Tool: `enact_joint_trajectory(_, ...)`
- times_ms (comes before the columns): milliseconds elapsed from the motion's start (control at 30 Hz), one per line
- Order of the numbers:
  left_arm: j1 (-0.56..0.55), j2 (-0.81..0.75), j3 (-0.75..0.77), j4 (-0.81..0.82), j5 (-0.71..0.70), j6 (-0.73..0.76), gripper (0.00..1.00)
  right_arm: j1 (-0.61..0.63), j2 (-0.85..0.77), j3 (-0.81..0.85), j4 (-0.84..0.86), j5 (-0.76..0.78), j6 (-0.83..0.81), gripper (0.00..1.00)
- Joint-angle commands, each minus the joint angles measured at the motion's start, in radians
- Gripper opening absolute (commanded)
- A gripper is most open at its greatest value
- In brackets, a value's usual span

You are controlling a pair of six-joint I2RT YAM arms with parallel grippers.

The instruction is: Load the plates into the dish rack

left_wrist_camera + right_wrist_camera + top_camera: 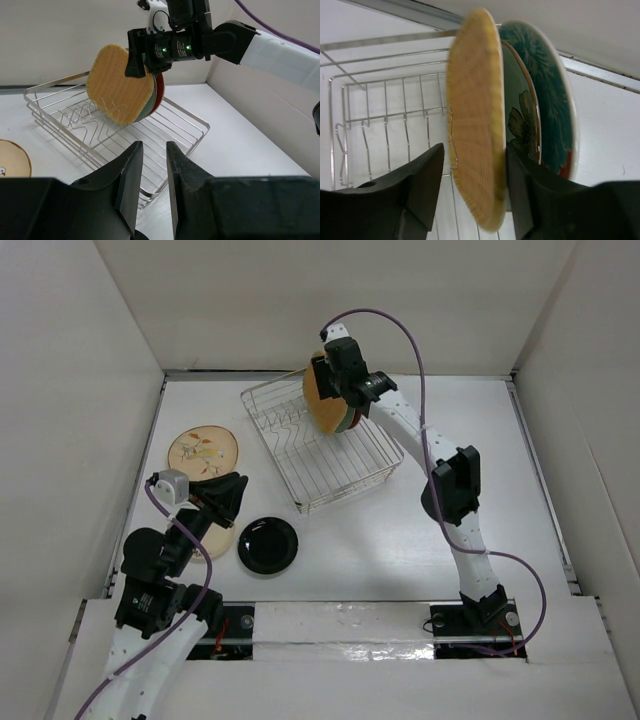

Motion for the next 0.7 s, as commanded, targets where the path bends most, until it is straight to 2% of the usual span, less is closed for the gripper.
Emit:
enact_joint_trajectory(0,-0.004,0.036,0.005,0.05,-0.028,-0.011,0.23,0.011,-0.064,-0.031,0.131,0.008,0.018,0.68)
enact_joint_trajectory(133,0.036,0.07,0.005,0.063,-0.029,-0.041,0.28,0.011,-0.099,-0.036,0.17,-0.048,0.041,0.83)
enact_joint_trajectory(300,0.045,0.142,0.029,0.059,-0.083,-0.075,0.32,0.045,-0.213,-0.123,0.211,-0.082,0.059,0.85)
enact_joint_trajectory(333,0.045,0.154,0.032,0.054,-0.095,-0.089,0.34,0.06,-0.28,-0.153,0.222,-0.085,0.062,0.86)
enact_joint_trajectory(433,0.045,0.212,0.06,0.034,-0.153,-0.117,0.36,0.096,-0.412,-0.36,0.312,-0.093,0.078,0.85)
enact_joint_trajectory(467,0.045,0.229,0.075,0.028,-0.184,-0.138,0.37,0.106,-0.512,-0.426,0.34,-0.1,0.087,0.83)
enact_joint_trajectory(500,0.045,0.27,0.082,0.025,-0.186,-0.15,0.39,0.116,-0.567,-0.495,0.401,-0.105,0.108,0.72)
enact_joint_trajectory(533,0.045,0.294,0.088,0.027,-0.219,-0.163,0.42,0.135,-0.62,-0.646,0.436,-0.105,0.127,0.61)
enact_joint_trajectory(567,0.045,0.315,0.1,0.028,-0.242,-0.184,0.43,0.145,-0.729,-0.725,0.513,-0.119,0.145,0.44)
enact_joint_trajectory(600,0.045,0.367,0.106,0.031,-0.251,-0.198,0.44,0.154,-0.781,-0.806,0.544,-0.127,0.191,0.09)
enact_joint_trajectory(633,0.045,0.395,0.112,0.039,-0.258,-0.21,0.46,0.163,-0.832,-0.962,0.594,-0.125,0.22,0.0)
enact_joint_trajectory(667,0.045,0.419,0.124,0.045,-0.264,-0.224,0.47,0.172,-0.88,-1.035,0.657,-0.136,0.248,0.0)
